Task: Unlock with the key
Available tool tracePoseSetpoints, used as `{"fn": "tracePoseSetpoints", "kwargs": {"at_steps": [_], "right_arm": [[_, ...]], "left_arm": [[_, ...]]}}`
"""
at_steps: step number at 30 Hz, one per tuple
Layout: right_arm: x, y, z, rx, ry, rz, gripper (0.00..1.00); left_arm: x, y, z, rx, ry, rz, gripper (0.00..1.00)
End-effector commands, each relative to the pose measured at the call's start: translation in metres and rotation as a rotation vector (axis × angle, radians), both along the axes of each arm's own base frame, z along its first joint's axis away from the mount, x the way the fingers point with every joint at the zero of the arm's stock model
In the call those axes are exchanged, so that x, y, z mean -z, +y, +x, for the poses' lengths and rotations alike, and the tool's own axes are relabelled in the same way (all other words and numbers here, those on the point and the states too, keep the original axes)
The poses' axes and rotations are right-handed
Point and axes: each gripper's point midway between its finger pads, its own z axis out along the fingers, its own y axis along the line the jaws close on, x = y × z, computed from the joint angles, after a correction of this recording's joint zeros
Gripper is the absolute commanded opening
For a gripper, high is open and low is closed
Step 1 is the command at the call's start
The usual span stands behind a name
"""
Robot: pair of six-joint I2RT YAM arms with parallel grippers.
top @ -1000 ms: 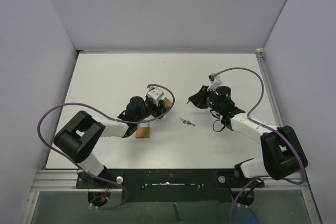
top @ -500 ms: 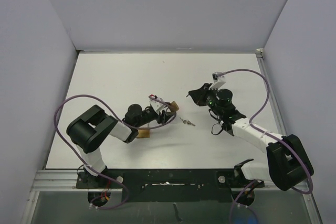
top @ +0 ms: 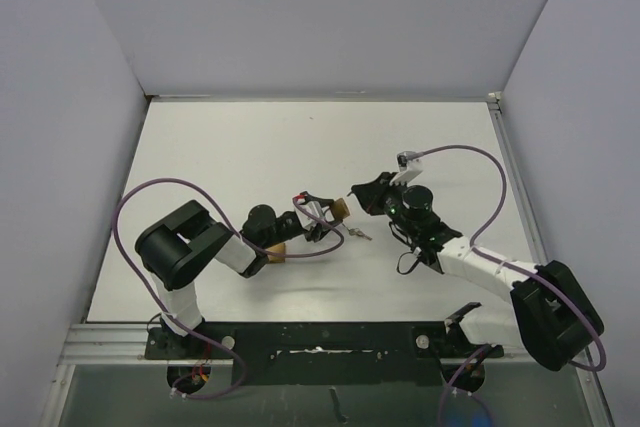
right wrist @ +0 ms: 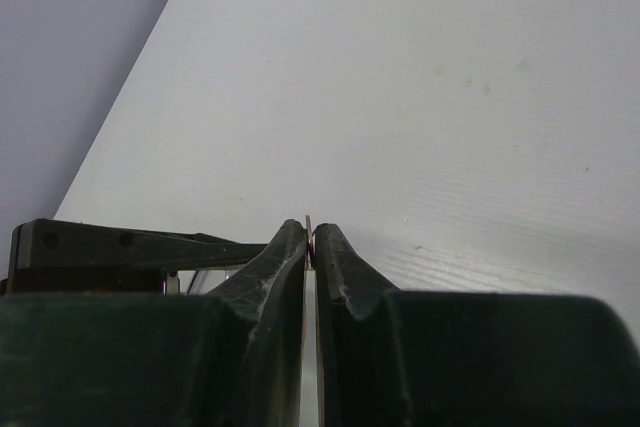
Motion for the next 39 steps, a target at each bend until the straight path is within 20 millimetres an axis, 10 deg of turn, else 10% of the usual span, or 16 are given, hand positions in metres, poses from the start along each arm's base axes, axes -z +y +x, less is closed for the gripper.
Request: {"fn": "tracePoseSetpoints", "kwargs": {"at_steps": [1,39], "right_arm": [[-0.035,-0.005,0.003,0.057,-0.114,0.078,0.0],[-0.026,0.006,-0.019,-0.009,-0.101,0.13,0.0]], "left_arm": [[-0.054,-0.005,0.005,-0.001,-0.174,-0.116,0.0],[-0.072,-0.008,0.01,-0.012,-0.209,-0.147,0.0]]}}
